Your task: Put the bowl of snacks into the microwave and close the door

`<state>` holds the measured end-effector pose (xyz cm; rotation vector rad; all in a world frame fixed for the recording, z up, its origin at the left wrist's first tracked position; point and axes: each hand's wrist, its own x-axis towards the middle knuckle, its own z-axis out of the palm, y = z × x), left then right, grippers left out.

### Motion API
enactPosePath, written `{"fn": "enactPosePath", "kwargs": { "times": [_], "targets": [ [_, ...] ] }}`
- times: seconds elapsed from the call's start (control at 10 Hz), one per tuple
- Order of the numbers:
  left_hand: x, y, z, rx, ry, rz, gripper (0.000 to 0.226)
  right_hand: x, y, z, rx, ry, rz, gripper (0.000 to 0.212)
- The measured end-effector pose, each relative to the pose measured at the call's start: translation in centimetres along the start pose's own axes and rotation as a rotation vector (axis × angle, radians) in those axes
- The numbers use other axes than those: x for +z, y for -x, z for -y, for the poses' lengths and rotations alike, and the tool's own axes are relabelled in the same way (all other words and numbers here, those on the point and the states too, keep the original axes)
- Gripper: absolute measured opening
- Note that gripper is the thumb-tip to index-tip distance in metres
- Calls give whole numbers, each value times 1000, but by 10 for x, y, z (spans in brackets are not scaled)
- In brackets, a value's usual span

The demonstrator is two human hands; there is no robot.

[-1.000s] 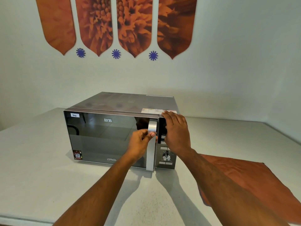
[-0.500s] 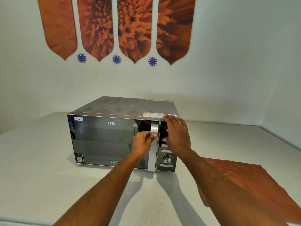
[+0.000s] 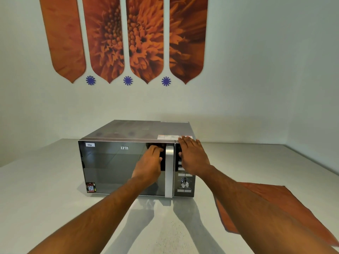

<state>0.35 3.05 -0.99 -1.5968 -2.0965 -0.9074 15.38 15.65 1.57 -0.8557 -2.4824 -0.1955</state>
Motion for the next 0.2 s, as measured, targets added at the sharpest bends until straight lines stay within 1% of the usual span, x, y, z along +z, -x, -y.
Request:
{"fn": "enactPosePath", "kwargs": {
  "times": [0.1,0.2],
  "targets": [
    [-19,-4,-4,31,-83,-40,45,-13,0,2,-7,-17,43,64],
    [-29,-16,-7,19,-162,-45,56,-21,-2,3,-7,-46,49,61]
  ]
}}
